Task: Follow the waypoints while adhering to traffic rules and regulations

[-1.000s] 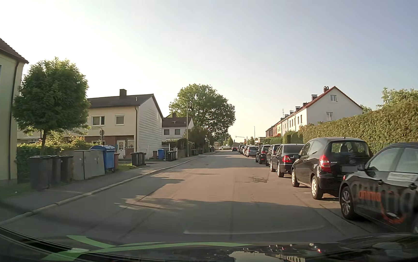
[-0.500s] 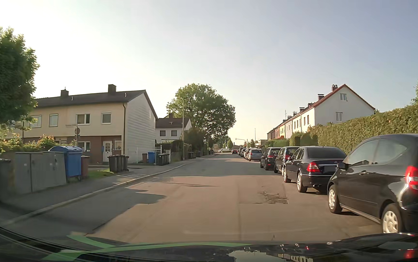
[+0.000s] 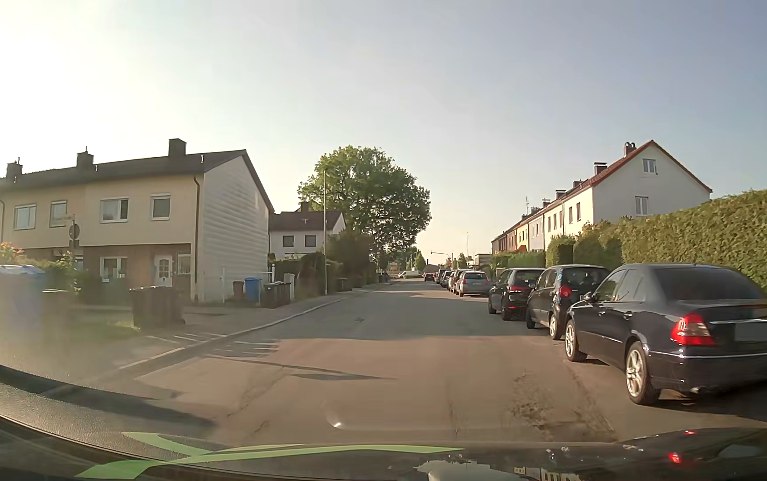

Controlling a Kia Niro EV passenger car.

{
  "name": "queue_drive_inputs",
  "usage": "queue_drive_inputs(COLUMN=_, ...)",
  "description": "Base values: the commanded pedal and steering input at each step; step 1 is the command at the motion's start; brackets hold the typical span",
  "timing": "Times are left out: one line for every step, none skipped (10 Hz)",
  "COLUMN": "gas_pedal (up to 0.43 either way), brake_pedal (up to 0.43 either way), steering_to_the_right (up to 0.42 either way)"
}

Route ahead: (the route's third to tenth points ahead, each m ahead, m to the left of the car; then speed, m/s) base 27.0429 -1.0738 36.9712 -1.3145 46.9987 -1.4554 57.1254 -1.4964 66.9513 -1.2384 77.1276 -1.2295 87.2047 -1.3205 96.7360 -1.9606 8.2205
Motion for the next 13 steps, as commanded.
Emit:
queue_drive_inputs(gas_pedal=0.098, brake_pedal=0.000, steering_to_the_right=0.005)
queue_drive_inputs(gas_pedal=0.098, brake_pedal=0.000, steering_to_the_right=0.005)
queue_drive_inputs(gas_pedal=0.098, brake_pedal=0.000, steering_to_the_right=0.004)
queue_drive_inputs(gas_pedal=0.098, brake_pedal=0.000, steering_to_the_right=0.003)
queue_drive_inputs(gas_pedal=0.098, brake_pedal=0.000, steering_to_the_right=0.002)
queue_drive_inputs(gas_pedal=0.098, brake_pedal=0.000, steering_to_the_right=0.002)
queue_drive_inputs(gas_pedal=0.098, brake_pedal=0.000, steering_to_the_right=0.001)
queue_drive_inputs(gas_pedal=0.098, brake_pedal=0.000, steering_to_the_right=0.001)
queue_drive_inputs(gas_pedal=0.098, brake_pedal=0.000, steering_to_the_right=0.001)
queue_drive_inputs(gas_pedal=0.098, brake_pedal=0.000, steering_to_the_right=0.001)
queue_drive_inputs(gas_pedal=0.098, brake_pedal=0.000, steering_to_the_right=0.001)
queue_drive_inputs(gas_pedal=0.098, brake_pedal=0.000, steering_to_the_right=0.001)
queue_drive_inputs(gas_pedal=0.098, brake_pedal=0.000, steering_to_the_right=0.001)
